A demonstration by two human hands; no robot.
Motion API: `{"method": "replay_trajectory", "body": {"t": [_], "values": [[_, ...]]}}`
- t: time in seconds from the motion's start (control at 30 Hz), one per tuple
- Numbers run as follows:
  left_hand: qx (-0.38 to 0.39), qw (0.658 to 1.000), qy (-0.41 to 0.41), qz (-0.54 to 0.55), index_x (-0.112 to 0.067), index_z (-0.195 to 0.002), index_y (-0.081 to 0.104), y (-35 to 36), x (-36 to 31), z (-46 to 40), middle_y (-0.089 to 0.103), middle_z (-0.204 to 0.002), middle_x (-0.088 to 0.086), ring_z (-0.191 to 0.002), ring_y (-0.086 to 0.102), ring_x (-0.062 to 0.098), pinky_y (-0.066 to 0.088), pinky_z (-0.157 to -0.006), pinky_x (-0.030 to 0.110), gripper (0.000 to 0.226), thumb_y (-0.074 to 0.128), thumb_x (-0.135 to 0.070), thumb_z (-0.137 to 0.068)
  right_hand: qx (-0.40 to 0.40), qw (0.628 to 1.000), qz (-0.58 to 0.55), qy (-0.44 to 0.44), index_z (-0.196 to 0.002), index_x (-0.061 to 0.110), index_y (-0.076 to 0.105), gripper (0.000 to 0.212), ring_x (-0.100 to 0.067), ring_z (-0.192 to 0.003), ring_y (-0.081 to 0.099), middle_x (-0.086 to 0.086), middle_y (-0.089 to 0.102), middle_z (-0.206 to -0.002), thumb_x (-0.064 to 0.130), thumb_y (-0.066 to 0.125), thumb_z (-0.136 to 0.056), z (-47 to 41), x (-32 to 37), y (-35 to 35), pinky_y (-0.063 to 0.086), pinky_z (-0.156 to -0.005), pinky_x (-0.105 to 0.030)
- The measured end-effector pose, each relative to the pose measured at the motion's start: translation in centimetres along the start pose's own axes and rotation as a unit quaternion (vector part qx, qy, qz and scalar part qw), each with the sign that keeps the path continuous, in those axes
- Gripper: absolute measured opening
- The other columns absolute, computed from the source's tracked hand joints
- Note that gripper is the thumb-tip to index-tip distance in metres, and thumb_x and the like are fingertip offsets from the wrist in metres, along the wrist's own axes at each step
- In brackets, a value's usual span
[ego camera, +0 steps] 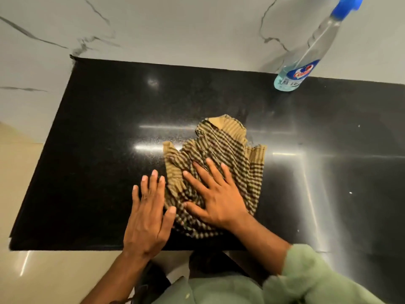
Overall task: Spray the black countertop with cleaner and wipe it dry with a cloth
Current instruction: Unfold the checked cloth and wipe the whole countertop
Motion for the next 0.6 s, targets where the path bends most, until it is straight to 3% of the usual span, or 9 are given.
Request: {"method": "replay_trajectory", "body": {"t": [0.17,0.33,0.4,0.43,0.5,0.53,0.6], "values": [[0.010,1.000,-0.002,-0.021,-0.007,-0.162,0.012,0.2,0.0,0.2,-0.002,-0.172,0.008,-0.159,-0.004,0.026,0.004,-0.127,0.053,0.070,0.022,-0.046,-0.104,0.015,0.999,-0.009,0.047,-0.163,0.048,0.004,0.081,-0.025,-0.160,-0.013,0.004,0.005,-0.175,0.084,0.026,-0.094,-2.4,-4.5,-1.5,-0.004,-0.126,-0.054],[0.014,0.998,-0.007,-0.058,-0.006,-0.162,0.012,0.2,-0.1,0.1,-0.002,-0.172,0.009,-0.159,-0.001,0.028,0.010,-0.126,0.056,0.072,0.025,-0.045,-0.103,0.042,0.999,0.015,0.027,-0.163,0.045,0.006,0.085,-0.029,-0.160,-0.009,0.002,0.002,-0.175,0.086,0.026,-0.091,-9.8,-6.5,-3.4,-0.009,-0.124,-0.061],[0.011,0.999,-0.009,-0.052,-0.007,-0.162,0.010,0.1,-0.2,0.1,-0.005,-0.172,0.008,-0.159,-0.002,0.028,0.010,-0.126,0.056,0.073,0.025,-0.045,-0.103,0.040,0.999,-0.002,0.019,-0.163,0.041,0.017,0.082,-0.030,-0.161,-0.002,-0.003,0.006,-0.175,0.079,0.038,-0.093,-10.8,-6.0,-4.5,-0.007,-0.124,-0.061],[0.010,0.999,-0.009,-0.050,-0.007,-0.162,0.010,0.0,-0.2,0.1,-0.006,-0.172,0.007,-0.159,-0.002,0.028,0.010,-0.126,0.056,0.073,0.025,-0.046,-0.103,-0.001,0.999,-0.021,0.032,-0.160,0.036,0.029,0.077,-0.030,-0.160,0.006,-0.006,0.014,-0.173,0.071,0.045,-0.094,-10.4,-5.7,-5.4,-0.003,-0.125,-0.061],[0.010,0.999,-0.015,-0.045,-0.007,-0.162,0.009,-0.1,-0.2,0.2,-0.006,-0.172,0.007,-0.159,-0.002,0.028,0.010,-0.126,0.056,0.073,0.025,-0.046,-0.103,-0.146,0.981,-0.043,0.117,-0.148,0.026,0.047,0.066,-0.031,-0.156,0.021,-0.012,0.028,-0.166,0.061,0.053,-0.093,-8.4,-6.0,-6.9,0.002,-0.126,-0.063],[0.011,0.999,-0.017,-0.045,-0.007,-0.162,0.009,0.0,-0.3,0.2,-0.005,-0.172,0.007,-0.159,-0.002,0.027,0.010,-0.126,0.056,0.073,0.025,-0.046,-0.102,-0.189,0.961,-0.046,0.195,-0.147,0.025,0.047,0.068,-0.033,-0.156,0.019,-0.014,0.027,-0.164,0.064,0.051,-0.091,-7.2,-6.8,-7.0,0.000,-0.125,-0.065],[0.012,0.999,-0.014,-0.045,-0.008,-0.162,0.010,0.0,-0.4,0.1,-0.004,-0.172,0.007,-0.159,-0.001,0.028,0.010,-0.126,0.056,0.073,0.026,-0.046,-0.103,-0.150,0.921,-0.093,0.346,-0.158,0.030,0.026,0.088,-0.042,-0.158,0.001,-0.017,0.007,-0.170,0.080,0.039,-0.087,-5.7,-8.6,-5.8,-0.008,-0.120,-0.071]]}}
Point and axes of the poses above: each hand's wrist, its own z-axis away from the middle knuckle, its own y-axis out of the palm, x = y × z, the point moved 5 cm from there along -z, towards the middle knuckle
